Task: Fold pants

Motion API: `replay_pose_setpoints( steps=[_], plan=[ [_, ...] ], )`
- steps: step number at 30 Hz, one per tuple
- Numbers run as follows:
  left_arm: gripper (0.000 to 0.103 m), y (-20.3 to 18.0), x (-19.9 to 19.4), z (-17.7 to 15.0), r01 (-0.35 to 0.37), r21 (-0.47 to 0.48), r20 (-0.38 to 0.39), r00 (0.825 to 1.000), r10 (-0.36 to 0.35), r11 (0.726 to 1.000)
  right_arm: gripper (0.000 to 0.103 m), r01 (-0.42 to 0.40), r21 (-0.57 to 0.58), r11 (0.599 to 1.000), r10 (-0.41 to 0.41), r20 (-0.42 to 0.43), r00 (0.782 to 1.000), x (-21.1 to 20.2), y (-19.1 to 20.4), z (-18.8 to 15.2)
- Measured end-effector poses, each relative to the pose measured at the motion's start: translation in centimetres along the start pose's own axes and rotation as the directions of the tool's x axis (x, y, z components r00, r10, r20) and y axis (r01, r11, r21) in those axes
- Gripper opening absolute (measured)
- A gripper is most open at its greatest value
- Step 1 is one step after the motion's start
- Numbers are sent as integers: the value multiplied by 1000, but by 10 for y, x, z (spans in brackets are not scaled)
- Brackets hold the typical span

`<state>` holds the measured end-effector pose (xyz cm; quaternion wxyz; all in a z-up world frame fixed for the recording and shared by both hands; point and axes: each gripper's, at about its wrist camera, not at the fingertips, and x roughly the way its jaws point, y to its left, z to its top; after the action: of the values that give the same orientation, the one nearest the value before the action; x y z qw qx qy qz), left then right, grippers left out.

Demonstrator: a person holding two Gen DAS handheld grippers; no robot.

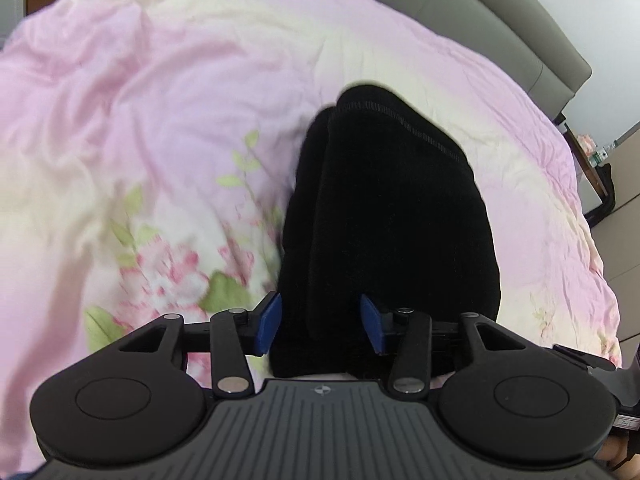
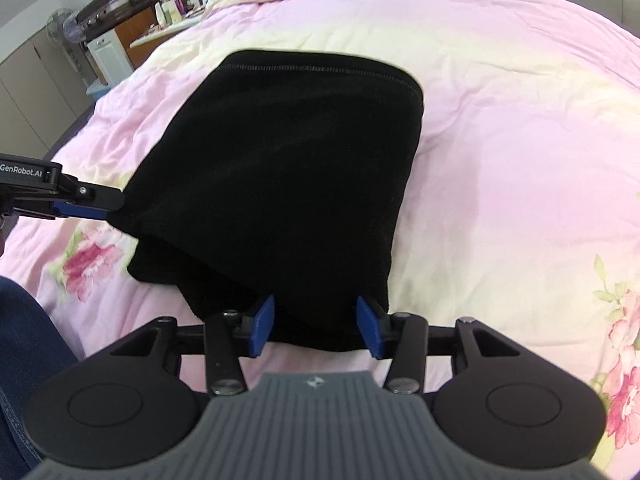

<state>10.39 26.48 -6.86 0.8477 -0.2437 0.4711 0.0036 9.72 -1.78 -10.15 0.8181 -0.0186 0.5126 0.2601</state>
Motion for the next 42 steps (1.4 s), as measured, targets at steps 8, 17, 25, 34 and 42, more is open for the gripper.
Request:
replay_pose_setpoints(
  steps=[8, 17, 25, 34, 42],
  plan=[
    [80, -12, -3, 33, 20, 77, 30, 999, -22, 997, 47, 5, 6, 1000, -5, 67, 998, -20, -11, 15],
    [86, -1, 49, 56, 148, -22, -90, 985, -149, 989, 67, -22, 46, 999, 18, 103, 995, -21, -30, 30],
    [97, 29, 97, 63, 222, -146, -208, 946, -249, 964, 86, -197, 192, 961, 189, 60, 980, 18, -73, 45],
    [103, 45, 128, 66, 281, -189, -265, 908, -324, 941, 94, -411, 358, 838, 436, 12, 900, 90, -109, 59],
    [103, 55, 153, 70, 368, -261, -306, 845, -438, 892, 98, -539, 464, 703, 598, 24, 801, 142, -124, 62]
  ],
)
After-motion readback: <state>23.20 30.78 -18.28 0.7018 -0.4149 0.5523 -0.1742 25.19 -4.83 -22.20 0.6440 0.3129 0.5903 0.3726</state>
